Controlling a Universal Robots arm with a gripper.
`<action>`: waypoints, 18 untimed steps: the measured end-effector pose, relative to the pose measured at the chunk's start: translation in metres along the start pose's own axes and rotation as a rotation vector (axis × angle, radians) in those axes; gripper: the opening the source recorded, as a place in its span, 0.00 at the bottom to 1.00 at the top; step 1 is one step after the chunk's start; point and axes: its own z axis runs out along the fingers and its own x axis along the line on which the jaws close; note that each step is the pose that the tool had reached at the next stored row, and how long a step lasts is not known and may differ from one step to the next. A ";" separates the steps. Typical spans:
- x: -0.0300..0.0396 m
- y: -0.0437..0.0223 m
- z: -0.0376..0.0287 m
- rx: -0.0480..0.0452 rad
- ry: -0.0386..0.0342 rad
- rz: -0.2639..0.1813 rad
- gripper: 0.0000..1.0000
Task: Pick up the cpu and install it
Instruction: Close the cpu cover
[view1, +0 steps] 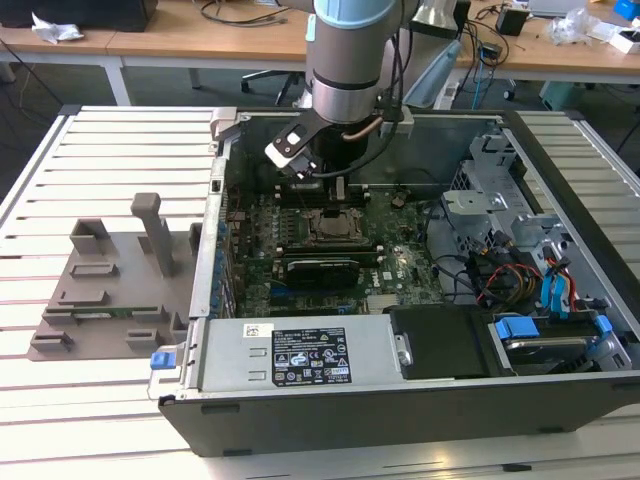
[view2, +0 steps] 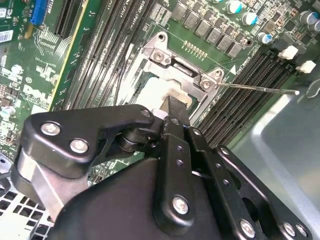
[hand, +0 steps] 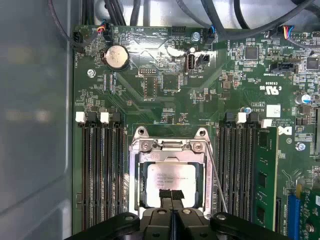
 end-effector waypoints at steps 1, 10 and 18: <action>0.0000 0.0000 -0.0013 0.0000 0.0000 0.000 0.11; -0.0003 0.0000 -0.0202 0.0001 0.0000 0.000 0.11; -0.0005 0.0000 -0.0440 0.0001 0.0000 0.000 0.11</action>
